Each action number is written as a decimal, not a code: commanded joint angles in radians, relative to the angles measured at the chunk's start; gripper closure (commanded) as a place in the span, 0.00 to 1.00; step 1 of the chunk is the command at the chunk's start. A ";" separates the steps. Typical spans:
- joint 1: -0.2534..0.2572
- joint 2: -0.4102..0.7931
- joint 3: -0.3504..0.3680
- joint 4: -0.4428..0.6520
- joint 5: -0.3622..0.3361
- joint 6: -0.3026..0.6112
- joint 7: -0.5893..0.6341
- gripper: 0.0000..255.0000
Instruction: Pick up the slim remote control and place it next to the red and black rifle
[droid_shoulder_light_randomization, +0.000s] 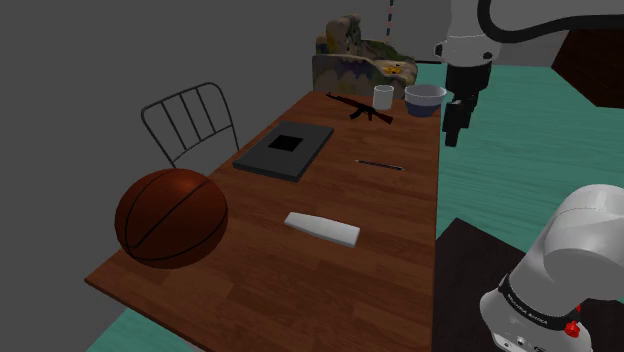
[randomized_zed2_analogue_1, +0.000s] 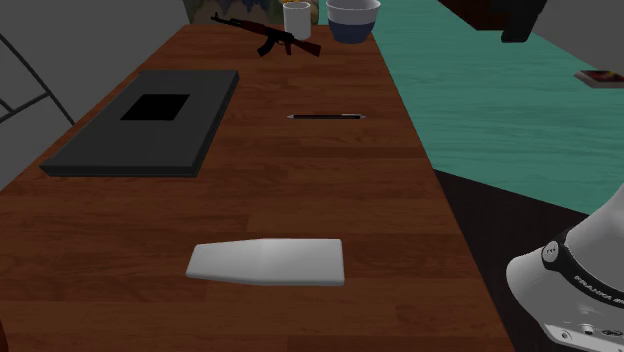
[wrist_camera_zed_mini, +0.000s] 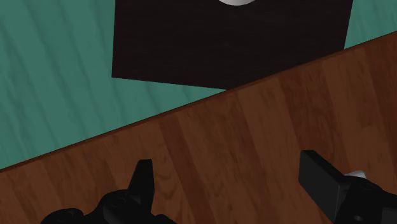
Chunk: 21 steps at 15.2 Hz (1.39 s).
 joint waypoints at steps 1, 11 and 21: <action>0.000 0.000 0.000 0.000 0.000 0.000 0.000 0.00; 0.087 0.198 0.099 -0.065 0.092 0.294 0.066 0.00; 0.158 0.481 0.203 -0.013 0.135 0.563 0.124 0.00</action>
